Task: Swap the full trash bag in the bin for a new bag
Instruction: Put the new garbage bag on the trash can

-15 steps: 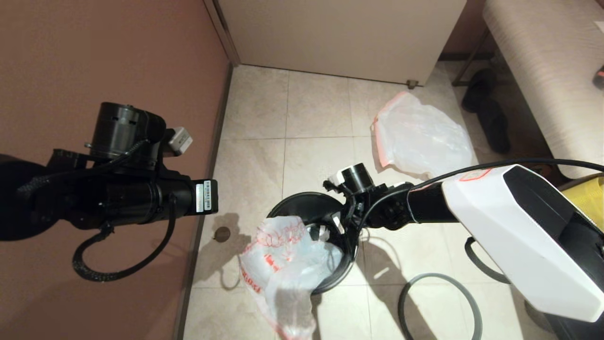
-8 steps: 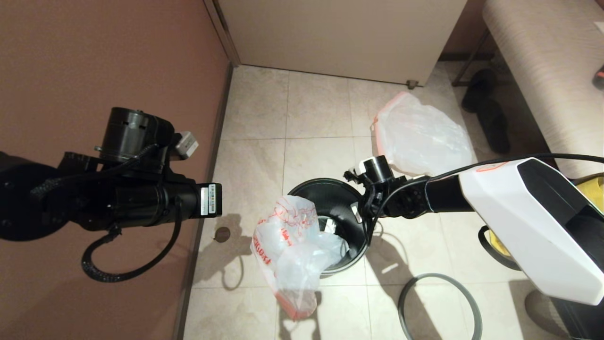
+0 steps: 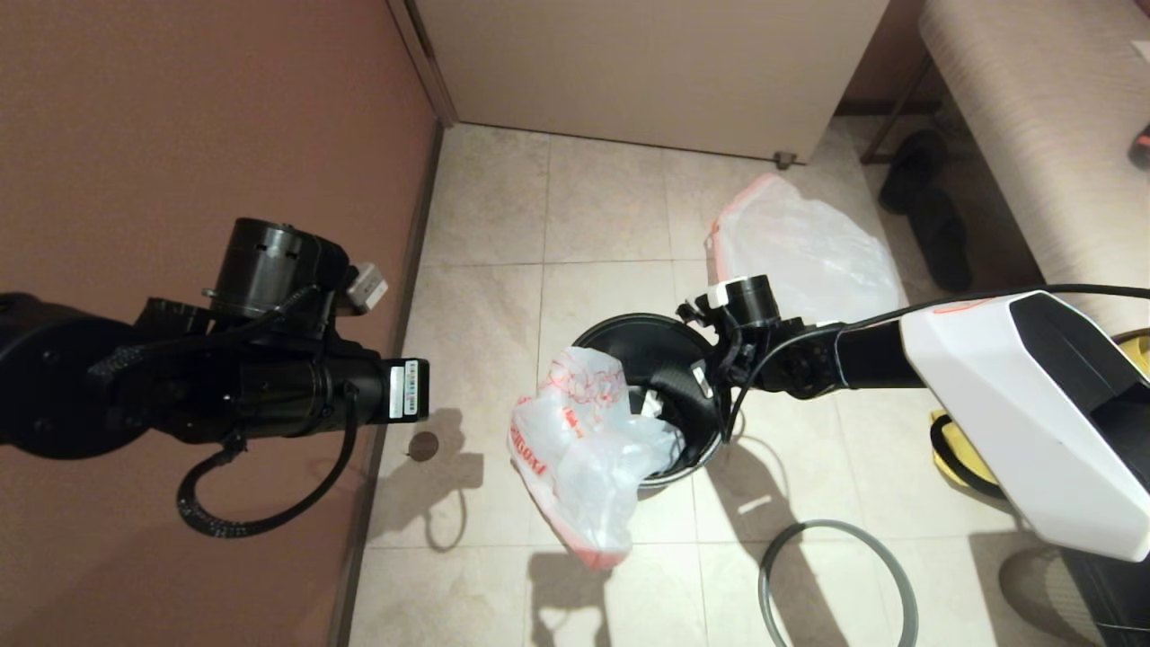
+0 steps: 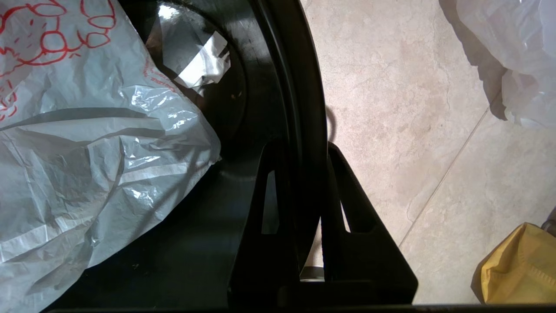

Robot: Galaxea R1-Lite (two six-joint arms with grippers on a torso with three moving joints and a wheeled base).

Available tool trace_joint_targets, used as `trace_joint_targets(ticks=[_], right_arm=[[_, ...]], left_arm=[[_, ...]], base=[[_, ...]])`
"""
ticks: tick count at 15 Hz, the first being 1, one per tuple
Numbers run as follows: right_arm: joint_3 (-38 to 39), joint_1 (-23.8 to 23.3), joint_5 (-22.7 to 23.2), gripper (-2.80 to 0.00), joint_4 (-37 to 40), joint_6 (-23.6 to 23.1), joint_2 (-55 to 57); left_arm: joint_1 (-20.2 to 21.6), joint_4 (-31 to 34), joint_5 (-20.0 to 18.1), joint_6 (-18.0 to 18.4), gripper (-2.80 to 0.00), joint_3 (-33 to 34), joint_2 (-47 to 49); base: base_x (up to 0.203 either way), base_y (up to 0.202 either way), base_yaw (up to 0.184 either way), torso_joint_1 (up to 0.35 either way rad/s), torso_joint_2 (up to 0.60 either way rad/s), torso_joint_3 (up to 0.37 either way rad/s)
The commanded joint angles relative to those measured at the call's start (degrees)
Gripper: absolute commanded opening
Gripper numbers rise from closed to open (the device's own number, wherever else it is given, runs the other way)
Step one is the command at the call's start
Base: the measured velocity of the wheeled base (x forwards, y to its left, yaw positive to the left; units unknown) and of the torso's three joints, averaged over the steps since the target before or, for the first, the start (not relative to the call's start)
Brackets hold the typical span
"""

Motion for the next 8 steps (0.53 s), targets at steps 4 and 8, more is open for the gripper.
trace_joint_targets(ticks=[4, 8], right_arm=[[-0.9, 0.4, 0.2, 0.0, 0.0, -1.8, -0.9], [-0.7, 0.7, 0.2, 0.0, 0.5, -1.6, -2.3]], left_arm=[[-0.6, 0.0, 0.0, -0.2, -2.8, 0.2, 0.9], [-0.7, 0.0, 0.0, -0.1, -2.8, 0.3, 1.1]], base=[[0.0, 0.0, 0.0, 0.0, 0.0, 0.0], [0.0, 0.0, 0.0, 0.0, 0.0, 0.0]])
